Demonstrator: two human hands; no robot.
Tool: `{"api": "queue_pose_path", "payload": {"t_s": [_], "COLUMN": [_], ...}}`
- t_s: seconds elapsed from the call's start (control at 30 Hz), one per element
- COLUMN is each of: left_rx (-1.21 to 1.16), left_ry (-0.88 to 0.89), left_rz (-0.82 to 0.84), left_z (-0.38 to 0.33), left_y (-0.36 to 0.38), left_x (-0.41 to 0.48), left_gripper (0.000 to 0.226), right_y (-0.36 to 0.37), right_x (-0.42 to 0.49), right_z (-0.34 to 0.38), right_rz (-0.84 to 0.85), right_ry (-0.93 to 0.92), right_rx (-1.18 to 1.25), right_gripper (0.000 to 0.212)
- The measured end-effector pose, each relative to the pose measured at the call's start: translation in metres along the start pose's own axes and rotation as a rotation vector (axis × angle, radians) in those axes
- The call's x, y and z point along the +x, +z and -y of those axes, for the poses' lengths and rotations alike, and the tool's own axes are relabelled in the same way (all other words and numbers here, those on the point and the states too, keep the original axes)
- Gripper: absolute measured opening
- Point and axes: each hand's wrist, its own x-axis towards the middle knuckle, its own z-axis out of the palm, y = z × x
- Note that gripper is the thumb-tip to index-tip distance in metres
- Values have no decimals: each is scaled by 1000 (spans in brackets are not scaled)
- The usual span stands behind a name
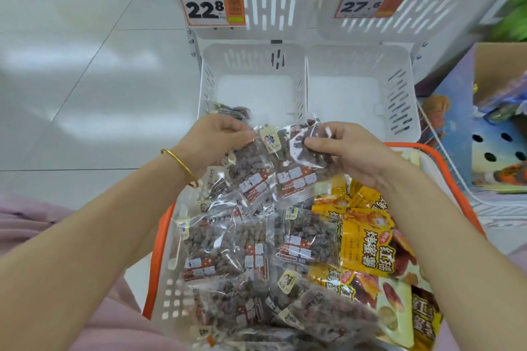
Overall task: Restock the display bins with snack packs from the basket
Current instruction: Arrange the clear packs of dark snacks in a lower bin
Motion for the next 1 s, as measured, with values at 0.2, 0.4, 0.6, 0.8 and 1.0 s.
{"api": "queue_pose_path", "payload": {"t_s": [0.2,0.4,0.6,0.8,1.0], "left_rx": [-82,-492,-225,-29,358], "left_ry": [-80,-184,-55,168,244], "left_rz": [8,172,186,107,-247], "left_z": [-11,-14,11,-8,37], "left_y": [-6,-2,12,-15,-53], "left_x": [-1,-2,1,51,127], "left_gripper": [14,38,111,94,86], "right_y": [6,21,20,8,7], "right_x": [4,15,30,97,183], "right_z": [-5,-16,-11,22,28], "right_rz": [110,59,125,215,-165], "right_ry": [-17,-49,43,79,-241], "right_rx": [209,322,174,-181,-273], "right_gripper": [12,27,55,50,40]}}
